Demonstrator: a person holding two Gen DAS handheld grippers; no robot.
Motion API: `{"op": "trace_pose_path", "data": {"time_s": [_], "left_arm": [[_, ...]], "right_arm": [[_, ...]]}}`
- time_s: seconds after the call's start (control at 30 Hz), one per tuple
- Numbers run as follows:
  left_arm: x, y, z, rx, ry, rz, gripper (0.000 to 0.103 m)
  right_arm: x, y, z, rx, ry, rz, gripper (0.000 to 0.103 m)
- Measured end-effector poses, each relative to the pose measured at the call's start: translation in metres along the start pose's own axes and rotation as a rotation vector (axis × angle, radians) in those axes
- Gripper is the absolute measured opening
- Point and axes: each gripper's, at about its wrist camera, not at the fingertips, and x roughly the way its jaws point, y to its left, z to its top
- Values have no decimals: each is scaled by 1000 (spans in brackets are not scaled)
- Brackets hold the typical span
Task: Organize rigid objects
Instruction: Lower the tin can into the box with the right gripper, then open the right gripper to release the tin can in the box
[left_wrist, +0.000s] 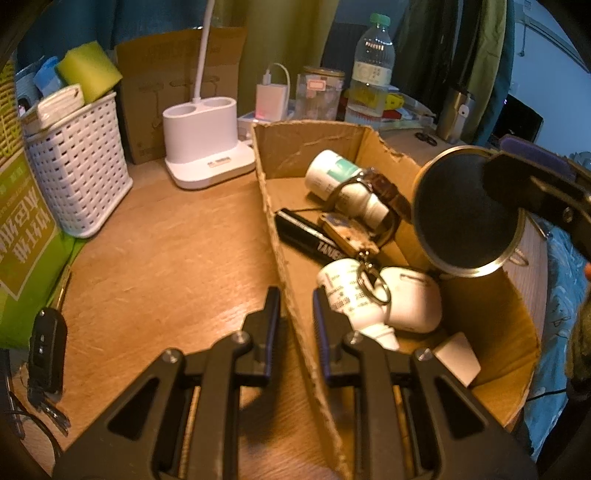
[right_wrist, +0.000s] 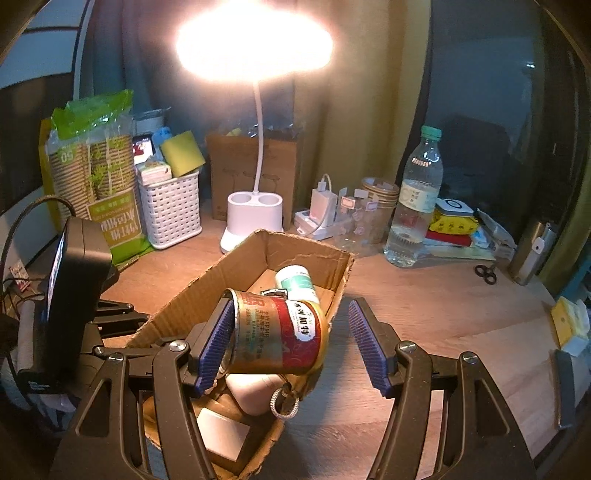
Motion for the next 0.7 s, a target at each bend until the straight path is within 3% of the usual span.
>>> {"op": "trace_pose_path", "data": {"time_s": [0.7], "left_arm": [[-21, -6, 3, 18, -102, 16, 19]], "right_arm": [[-32, -21, -15, 80, -44, -10, 67]]}}
